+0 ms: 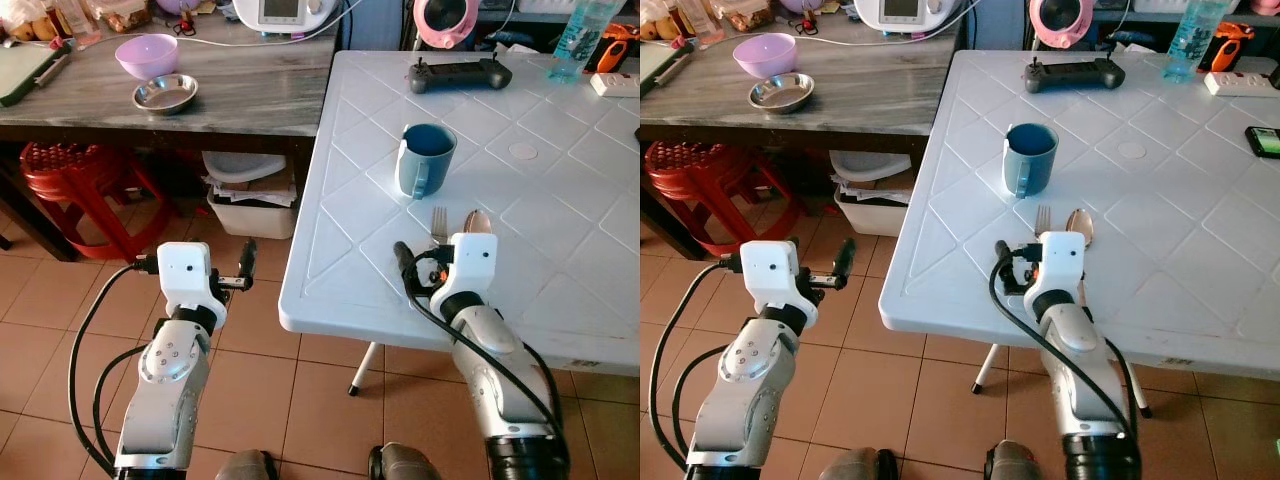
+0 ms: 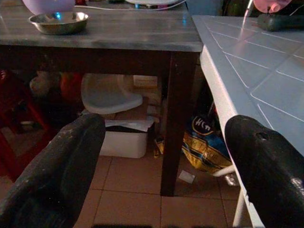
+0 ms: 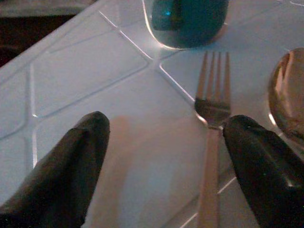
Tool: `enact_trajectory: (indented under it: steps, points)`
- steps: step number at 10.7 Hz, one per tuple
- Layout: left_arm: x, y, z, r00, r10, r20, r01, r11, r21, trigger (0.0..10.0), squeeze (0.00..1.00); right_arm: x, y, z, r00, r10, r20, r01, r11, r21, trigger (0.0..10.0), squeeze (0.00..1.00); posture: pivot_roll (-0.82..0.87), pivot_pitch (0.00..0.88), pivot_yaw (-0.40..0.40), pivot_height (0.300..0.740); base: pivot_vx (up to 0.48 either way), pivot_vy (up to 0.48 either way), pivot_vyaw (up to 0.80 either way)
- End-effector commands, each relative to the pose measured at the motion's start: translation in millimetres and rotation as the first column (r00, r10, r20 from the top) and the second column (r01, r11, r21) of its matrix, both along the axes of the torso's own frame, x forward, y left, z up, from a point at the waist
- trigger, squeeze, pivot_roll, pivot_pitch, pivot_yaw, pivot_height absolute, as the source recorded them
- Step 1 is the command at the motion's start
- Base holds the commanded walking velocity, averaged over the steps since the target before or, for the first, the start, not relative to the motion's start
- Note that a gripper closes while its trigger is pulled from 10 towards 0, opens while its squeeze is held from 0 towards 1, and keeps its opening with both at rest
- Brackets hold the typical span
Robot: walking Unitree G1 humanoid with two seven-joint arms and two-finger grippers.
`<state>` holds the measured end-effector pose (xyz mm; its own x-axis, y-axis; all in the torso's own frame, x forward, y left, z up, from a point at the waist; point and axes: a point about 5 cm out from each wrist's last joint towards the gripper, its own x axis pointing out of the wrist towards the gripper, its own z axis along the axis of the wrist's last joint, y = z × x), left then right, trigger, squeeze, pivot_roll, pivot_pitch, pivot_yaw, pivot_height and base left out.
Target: Setting the table
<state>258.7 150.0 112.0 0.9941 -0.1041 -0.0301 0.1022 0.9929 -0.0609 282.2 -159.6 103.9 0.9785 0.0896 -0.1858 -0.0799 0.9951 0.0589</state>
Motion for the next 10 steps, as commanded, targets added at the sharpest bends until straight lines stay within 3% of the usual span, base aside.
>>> enact_trajectory:
  steps: [1, 5, 6, 10]
  points:
    - [0.7, 2.6, -0.7, 1.000, -0.002, -0.009, 0.002, 1.000, 0.010, 10.0, 0.00, -1.9, -2.0, -13.2, 0.997, -0.007, -0.078, 0.007, 1.000, 0.000, 0.0, 0.00, -0.01, 0.109, 0.082, 0.740, 0.000, 0.000, 0.00]
    - [1.7, 3.2, 0.2, 1.000, -0.003, -0.007, 0.003, 1.000, 0.011, 10.0, 0.00, 8.6, -8.2, -12.1, 0.975, -0.075, -0.209, 0.083, 0.996, 0.026, 0.0, 0.00, 0.00, 0.103, 0.080, 0.740, 0.000, 0.000, 0.00]
    - [1.8, 1.8, 0.2, 1.000, -0.016, -0.012, 0.016, 1.000, 0.011, 10.0, 0.00, 6.7, -6.3, -17.6, 0.960, -0.066, -0.271, 0.082, 0.995, 0.048, 0.0, 0.00, 0.00, 0.104, 0.084, 0.740, 0.000, 0.000, 0.00]
    - [2.4, 2.1, 0.3, 0.999, -0.032, -0.020, 0.032, 0.999, 0.015, 10.0, 0.00, -6.1, 0.9, -23.7, 0.929, -0.065, -0.364, 0.098, 0.993, 0.073, 0.0, 0.00, 0.00, 0.111, 0.085, 0.740, 0.000, 0.000, 0.00]
